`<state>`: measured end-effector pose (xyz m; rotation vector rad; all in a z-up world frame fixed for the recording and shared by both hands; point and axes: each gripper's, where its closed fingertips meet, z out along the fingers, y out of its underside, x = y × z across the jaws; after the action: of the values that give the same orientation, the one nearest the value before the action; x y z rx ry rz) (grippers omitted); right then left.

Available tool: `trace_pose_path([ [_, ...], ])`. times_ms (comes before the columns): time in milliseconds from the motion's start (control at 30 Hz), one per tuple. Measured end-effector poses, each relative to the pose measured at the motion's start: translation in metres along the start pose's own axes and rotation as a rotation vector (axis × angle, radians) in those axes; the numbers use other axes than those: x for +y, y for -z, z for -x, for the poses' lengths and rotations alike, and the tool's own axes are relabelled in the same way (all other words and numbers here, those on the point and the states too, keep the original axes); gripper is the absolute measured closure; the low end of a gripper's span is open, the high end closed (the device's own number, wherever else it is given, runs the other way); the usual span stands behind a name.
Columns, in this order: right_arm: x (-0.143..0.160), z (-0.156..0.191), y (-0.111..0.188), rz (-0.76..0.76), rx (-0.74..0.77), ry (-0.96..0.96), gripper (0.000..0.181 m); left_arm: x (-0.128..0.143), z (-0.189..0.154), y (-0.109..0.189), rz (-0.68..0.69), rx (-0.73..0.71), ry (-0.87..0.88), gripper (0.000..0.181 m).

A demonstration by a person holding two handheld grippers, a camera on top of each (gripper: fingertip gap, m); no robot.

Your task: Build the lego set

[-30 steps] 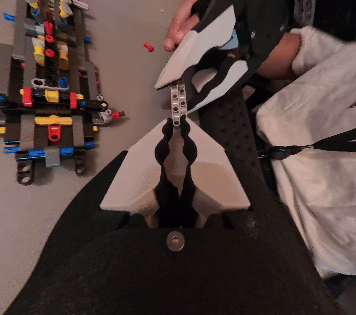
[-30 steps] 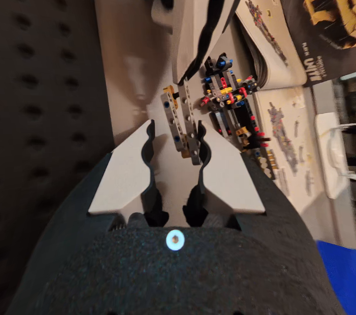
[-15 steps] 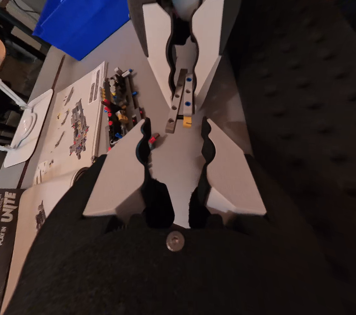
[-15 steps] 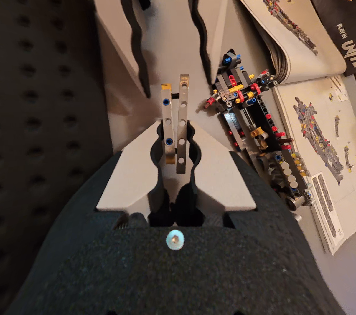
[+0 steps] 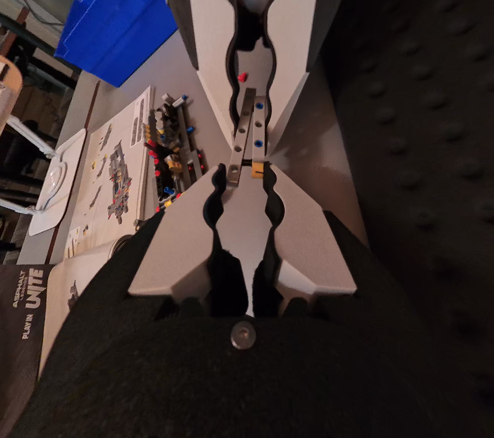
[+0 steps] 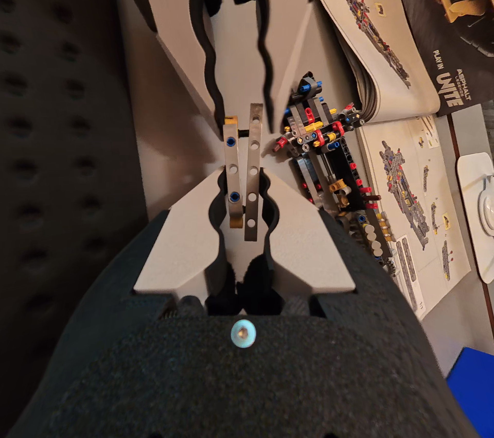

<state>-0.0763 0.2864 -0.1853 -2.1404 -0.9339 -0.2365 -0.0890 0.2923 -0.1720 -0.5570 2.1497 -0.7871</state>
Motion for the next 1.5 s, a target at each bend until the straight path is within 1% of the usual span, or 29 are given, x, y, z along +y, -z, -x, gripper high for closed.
trace_pose_path([
  [200, 0.001, -0.001, -0.003, -0.006, 0.006, -0.005, 0.161, 0.004, 0.001, -0.002, 0.028, -0.014, -0.020, 0.155],
  [300, 0.003, 0.000, -0.003, -0.011, -0.011, -0.023, 0.161, 0.013, 0.001, -0.005, 0.077, -0.032, -0.060, 0.156],
  [600, 0.000, 0.002, -0.002, -0.042, -0.040, -0.044, 0.160, 0.004, 0.001, -0.001, 0.023, -0.013, -0.033, 0.156],
  [900, 0.003, 0.005, -0.002, -0.028, -0.060, -0.022, 0.162, 0.007, -0.003, -0.003, 0.062, -0.003, -0.087, 0.157],
  [1000, 0.003, 0.005, -0.003, -0.035, -0.069, -0.075, 0.161, 0.006, -0.002, -0.003, 0.065, -0.011, -0.091, 0.158],
  [1067, 0.003, 0.002, -0.004, -0.037, -0.060, -0.117, 0.159, 0.007, 0.000, -0.004, 0.073, -0.015, -0.068, 0.158],
  [1100, 0.002, 0.000, -0.003, -0.042, -0.041, -0.115, 0.159, 0.007, 0.002, -0.004, 0.074, -0.023, -0.073, 0.158],
  [1133, -0.001, -0.001, -0.002, -0.053, -0.021, -0.101, 0.158, 0.008, 0.003, -0.003, 0.077, -0.033, -0.079, 0.164],
  [1200, -0.010, -0.003, 0.002, -0.098, 0.015, -0.073, 0.159, 0.007, 0.003, -0.004, 0.077, -0.039, -0.081, 0.164],
  [1267, -0.009, -0.004, 0.001, -0.076, 0.038, -0.045, 0.160, 0.005, 0.003, -0.004, 0.064, -0.046, -0.086, 0.164],
  [1367, -0.008, -0.002, -0.002, -0.051, 0.050, -0.022, 0.161, 0.007, 0.002, -0.005, 0.089, -0.053, -0.109, 0.164],
  [1500, -0.014, -0.002, -0.002, -0.034, 0.062, -0.004, 0.162, 0.008, 0.003, -0.005, 0.094, -0.062, -0.107, 0.164],
])
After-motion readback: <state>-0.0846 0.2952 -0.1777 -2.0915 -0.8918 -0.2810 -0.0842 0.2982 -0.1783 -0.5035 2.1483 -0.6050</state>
